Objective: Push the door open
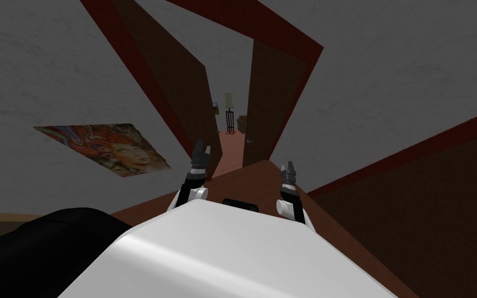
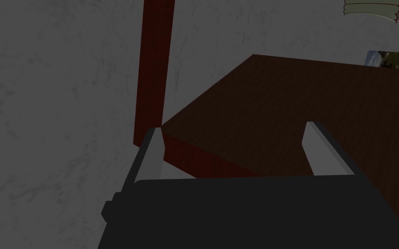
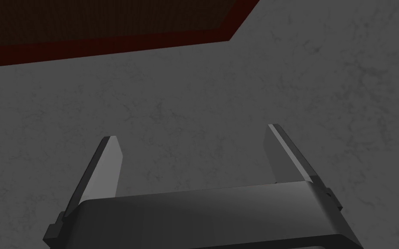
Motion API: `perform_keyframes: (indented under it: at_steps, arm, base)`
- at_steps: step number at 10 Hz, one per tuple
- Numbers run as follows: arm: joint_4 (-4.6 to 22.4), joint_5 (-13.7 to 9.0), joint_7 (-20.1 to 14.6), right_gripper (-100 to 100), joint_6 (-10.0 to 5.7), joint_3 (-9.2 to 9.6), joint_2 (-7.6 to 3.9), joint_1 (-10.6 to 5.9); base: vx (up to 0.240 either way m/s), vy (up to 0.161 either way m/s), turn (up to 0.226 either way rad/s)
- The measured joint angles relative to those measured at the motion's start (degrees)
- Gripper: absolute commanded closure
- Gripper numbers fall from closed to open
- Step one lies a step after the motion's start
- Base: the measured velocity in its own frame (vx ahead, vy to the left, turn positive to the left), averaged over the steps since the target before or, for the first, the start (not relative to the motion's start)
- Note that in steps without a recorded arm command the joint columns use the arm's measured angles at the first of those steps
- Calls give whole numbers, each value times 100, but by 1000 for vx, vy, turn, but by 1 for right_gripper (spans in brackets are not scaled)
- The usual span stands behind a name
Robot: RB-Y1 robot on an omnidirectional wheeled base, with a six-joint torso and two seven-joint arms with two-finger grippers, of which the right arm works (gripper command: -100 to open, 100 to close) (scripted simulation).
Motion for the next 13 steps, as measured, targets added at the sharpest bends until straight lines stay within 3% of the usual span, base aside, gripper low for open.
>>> perform_keyframes:
  at_steps: [13]
  arm:
    - [1583,-26,-164,-100,-362,117,-118,-627]
  base:
    - [88,-47,124]
